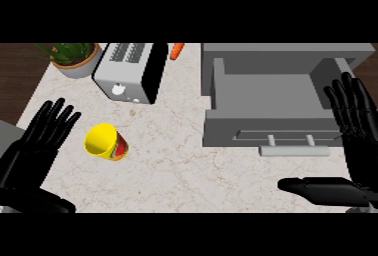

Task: Pick up the cup, place it into the drawer and close the drawer

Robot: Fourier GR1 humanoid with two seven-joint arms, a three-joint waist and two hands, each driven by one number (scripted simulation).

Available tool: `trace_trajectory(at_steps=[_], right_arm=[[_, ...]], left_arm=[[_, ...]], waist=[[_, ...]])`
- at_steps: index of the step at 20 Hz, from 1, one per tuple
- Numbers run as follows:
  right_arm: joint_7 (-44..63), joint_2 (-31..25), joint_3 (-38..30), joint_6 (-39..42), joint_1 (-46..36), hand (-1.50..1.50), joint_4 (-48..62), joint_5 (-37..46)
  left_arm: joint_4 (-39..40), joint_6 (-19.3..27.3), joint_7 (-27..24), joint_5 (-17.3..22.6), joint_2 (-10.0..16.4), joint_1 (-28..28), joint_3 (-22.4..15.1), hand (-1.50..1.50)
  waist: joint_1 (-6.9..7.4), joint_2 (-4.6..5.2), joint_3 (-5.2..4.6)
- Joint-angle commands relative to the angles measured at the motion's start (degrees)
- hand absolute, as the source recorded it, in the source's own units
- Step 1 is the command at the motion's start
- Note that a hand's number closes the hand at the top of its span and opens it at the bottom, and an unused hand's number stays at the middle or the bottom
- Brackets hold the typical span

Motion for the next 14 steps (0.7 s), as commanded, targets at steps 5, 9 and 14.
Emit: trace_trajectory(at_steps=[5,9,14], right_arm=[[-5.5,-1.2,-3.0,2.9,1.8,-1.50,3.6,-1.1],[-3.3,0.0,-1.4,2.0,0.0,-1.50,2.9,0.6],[-3.6,2.7,2.0,1.5,5.3,-1.50,-2.0,1.9]], left_arm=[[13.5,-1.4,-10.6,-9.5,1.1,-0.2,3.2,-1.50],[21.9,0.9,-15.5,-14.9,0.5,-3.4,2.9,-1.50],[38.4,2.5,-24.5,-21.0,2.8,-10.0,4.3,-1.50]], waist=[[-0.05,0.00,0.01],[-0.05,0.00,0.00],[-0.69,0.07,-0.04]])
